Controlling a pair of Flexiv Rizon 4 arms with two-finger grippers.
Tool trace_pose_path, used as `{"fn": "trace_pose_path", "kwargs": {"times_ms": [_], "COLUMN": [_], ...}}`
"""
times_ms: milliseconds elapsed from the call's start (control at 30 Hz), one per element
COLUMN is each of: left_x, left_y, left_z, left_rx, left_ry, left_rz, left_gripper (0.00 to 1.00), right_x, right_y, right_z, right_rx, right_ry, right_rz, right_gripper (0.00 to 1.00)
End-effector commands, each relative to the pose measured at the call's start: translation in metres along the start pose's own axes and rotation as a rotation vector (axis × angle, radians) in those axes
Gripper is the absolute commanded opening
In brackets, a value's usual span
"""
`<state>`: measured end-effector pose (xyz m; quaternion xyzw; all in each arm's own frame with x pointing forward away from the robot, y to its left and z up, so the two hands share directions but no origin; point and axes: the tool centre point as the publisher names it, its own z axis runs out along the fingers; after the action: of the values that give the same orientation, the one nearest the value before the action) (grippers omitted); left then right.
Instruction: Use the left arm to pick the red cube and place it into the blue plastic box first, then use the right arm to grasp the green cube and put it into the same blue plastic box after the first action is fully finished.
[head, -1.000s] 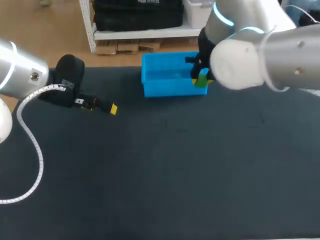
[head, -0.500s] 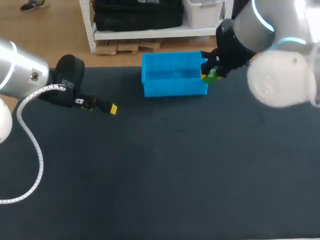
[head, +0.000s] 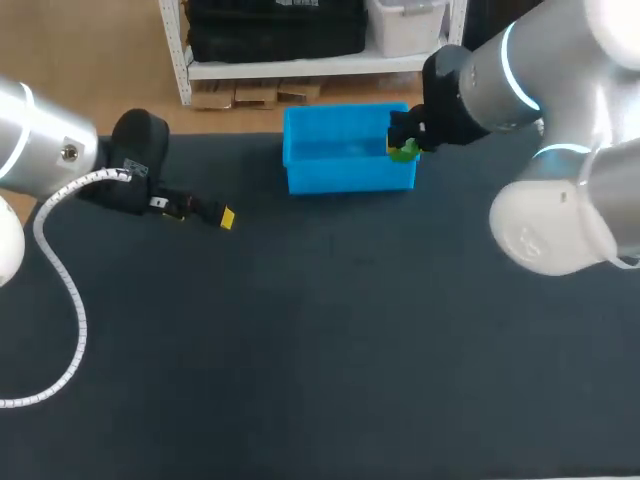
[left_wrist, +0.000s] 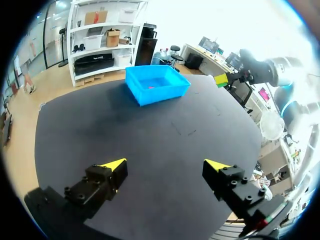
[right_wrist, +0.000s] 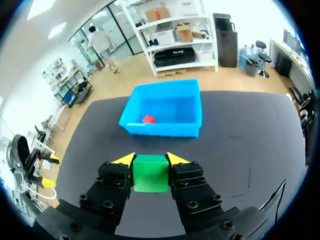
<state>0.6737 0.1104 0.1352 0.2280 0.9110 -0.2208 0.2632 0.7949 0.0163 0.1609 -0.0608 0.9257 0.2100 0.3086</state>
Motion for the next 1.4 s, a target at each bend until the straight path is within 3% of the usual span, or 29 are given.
{"fn": "trace_pose_path", "kwargs": {"times_ms": [33,333,600,967,1400], "left_x": [0.001,0.001,0.001,0.001,0.001], "left_y": [0.001,0.001,0.001,0.001,0.001], "left_z": [-0.001,-0.001,-0.001,-0.001,-0.001], "left_rx": [0.007,0.007,0.007,0.007,0.007], "left_ry": [-0.006,-0.006,-0.006,-0.006,-0.006], "left_rz": [0.002,0.002,0.002,0.002,0.002], "left_gripper": [1.0,1.0,1.0,1.0,1.0], "right_x": [-0.011,-0.04,-0.068,-0.104,-0.109], "right_y": [0.002,0.002,-0.006,-0.006,-0.011], "right_z": [0.018,0.053,0.101,0.153,0.188], "right_rx": [0.025,0.039,0.063,0.125,0.198], "right_ry": [-0.035,0.009,0.043,0.166,0.324], "right_rz": [0.008,-0.019,-0.037,-0.077,-0.093], "right_gripper": [0.0,0.0,0.0,0.0,0.0]}}
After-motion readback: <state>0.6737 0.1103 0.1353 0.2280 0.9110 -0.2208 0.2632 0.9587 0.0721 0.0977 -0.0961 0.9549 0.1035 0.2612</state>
